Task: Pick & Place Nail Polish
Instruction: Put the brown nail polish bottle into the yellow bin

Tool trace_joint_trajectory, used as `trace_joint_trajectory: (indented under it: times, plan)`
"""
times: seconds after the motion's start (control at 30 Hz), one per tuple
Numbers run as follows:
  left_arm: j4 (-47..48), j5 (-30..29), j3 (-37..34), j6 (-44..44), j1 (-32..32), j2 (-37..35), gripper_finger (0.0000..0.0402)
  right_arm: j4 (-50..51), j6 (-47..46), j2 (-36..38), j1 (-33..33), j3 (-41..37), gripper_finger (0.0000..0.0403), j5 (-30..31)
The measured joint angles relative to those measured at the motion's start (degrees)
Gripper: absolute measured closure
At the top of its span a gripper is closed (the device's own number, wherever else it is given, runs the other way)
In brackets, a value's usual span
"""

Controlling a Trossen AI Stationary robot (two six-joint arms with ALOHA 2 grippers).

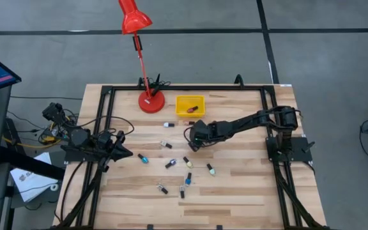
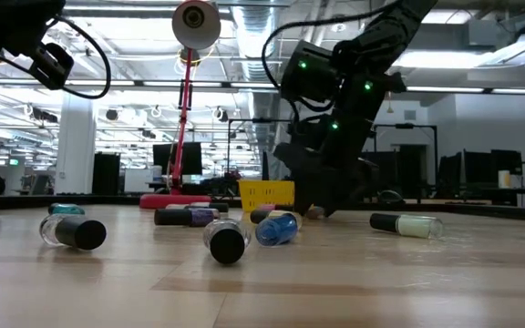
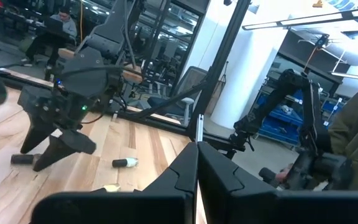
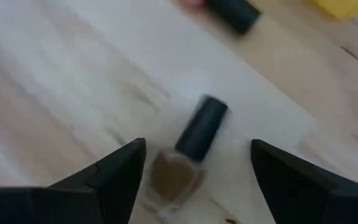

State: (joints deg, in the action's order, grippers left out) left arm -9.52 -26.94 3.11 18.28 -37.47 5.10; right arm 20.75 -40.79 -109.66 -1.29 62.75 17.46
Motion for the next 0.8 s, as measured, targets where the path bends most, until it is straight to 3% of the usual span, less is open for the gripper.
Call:
trace_joint_trajectory:
  times: [0.23, 0.33, 0.43, 0.63, 0.8]
  plan:
    - [-0.1, 0.0, 0.0, 0.0, 0.0, 0.0, 0.0400, -0.1, 13.5, 6.8, -3.8, 1.2, 0.0121, -5.1]
    - [-0.2, 0.0, 0.0, 0.0, 0.0, 0.0, 0.0400, 1.6, 14.7, 9.3, -4.8, 1.2, 0.0121, -5.0]
    - [-0.2, 0.0, 0.0, 0.0, 0.0, 0.0, 0.0400, 0.8, 22.2, 10.3, -4.6, 1.3, 0.0121, -5.3]
    - [-0.5, 0.0, 0.0, 0.0, 0.0, 0.0, 0.0400, -1.3, 40.5, 9.9, -4.1, 0.6, 0.0121, -17.5]
    - [-0.6, 0.0, 0.0, 0.0, 0.0, 0.0, 0.0400, -3.1, 51.6, 10.1, -4.8, -3.3, 0.0121, -19.4]
